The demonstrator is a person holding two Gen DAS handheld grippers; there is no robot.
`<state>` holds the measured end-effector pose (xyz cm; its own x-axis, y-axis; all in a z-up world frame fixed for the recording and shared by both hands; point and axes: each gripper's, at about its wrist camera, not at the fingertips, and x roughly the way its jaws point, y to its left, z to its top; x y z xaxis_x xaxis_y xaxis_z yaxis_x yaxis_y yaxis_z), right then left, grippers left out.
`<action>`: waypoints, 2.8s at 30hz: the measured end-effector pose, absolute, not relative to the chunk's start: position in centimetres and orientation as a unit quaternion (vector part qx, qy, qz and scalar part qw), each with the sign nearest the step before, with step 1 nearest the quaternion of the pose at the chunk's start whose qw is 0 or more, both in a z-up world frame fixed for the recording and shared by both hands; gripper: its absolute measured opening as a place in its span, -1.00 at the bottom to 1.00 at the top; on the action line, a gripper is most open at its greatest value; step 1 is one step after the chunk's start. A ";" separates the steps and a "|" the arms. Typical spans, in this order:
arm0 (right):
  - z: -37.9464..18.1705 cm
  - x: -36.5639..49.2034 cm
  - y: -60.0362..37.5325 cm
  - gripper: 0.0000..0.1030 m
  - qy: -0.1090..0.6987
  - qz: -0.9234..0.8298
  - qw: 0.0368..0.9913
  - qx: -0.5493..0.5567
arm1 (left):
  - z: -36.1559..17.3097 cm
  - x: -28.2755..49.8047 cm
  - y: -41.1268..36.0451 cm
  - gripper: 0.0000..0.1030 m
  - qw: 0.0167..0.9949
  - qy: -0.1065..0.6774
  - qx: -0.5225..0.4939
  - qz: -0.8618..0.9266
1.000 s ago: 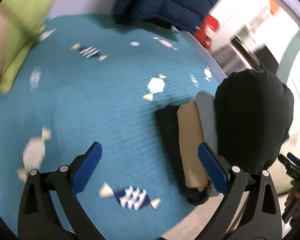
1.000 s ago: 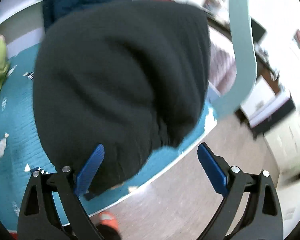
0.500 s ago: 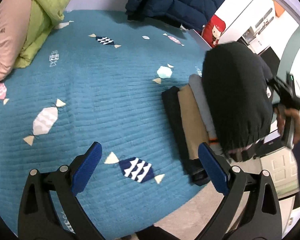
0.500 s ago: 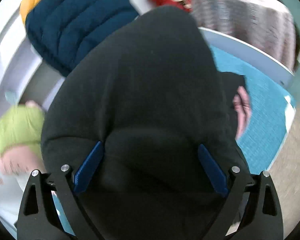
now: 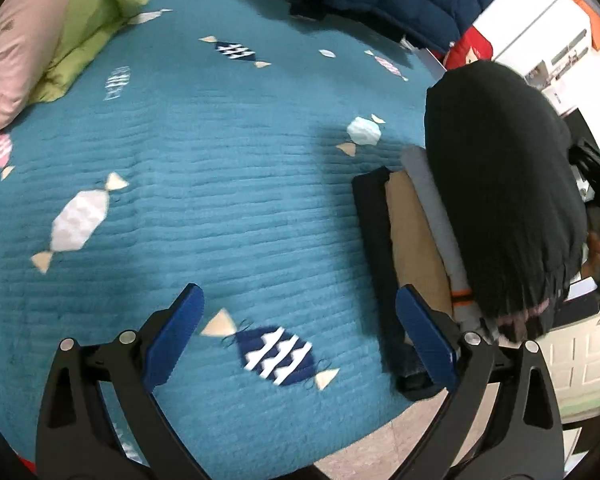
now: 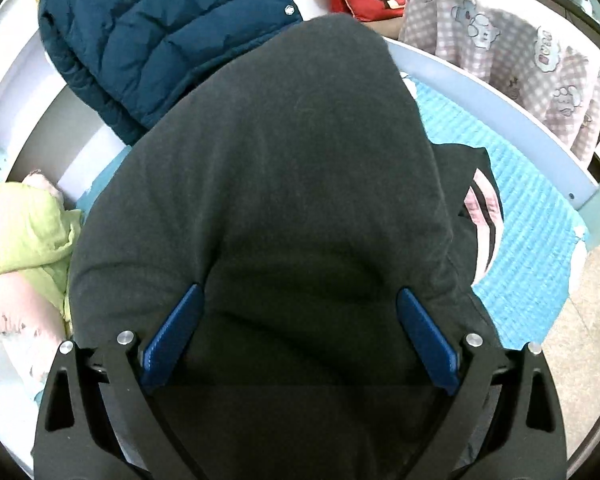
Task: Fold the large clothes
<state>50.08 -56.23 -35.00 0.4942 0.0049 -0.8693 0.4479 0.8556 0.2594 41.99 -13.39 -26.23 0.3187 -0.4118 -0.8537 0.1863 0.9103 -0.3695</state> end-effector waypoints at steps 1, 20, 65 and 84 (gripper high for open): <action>-34.9 49.8 -56.3 0.81 0.484 -0.130 0.833 0.235 | -26.5 42.3 -14.1 0.88 0.805 0.553 -0.102 -0.191; -35.8 44.5 -50.2 0.77 0.557 -0.061 0.813 0.160 | -27.1 42.2 -20.1 0.88 0.790 0.562 -0.084 -0.231; -35.9 23.0 -24.0 0.85 0.392 -0.106 0.914 0.000 | -23.1 24.6 -2.6 0.91 0.892 0.418 -0.080 -0.156; -28.5 10.1 -18.8 0.85 0.298 -0.092 0.950 -0.009 | -14.1 9.1 0.3 0.91 0.937 0.329 -0.059 -0.099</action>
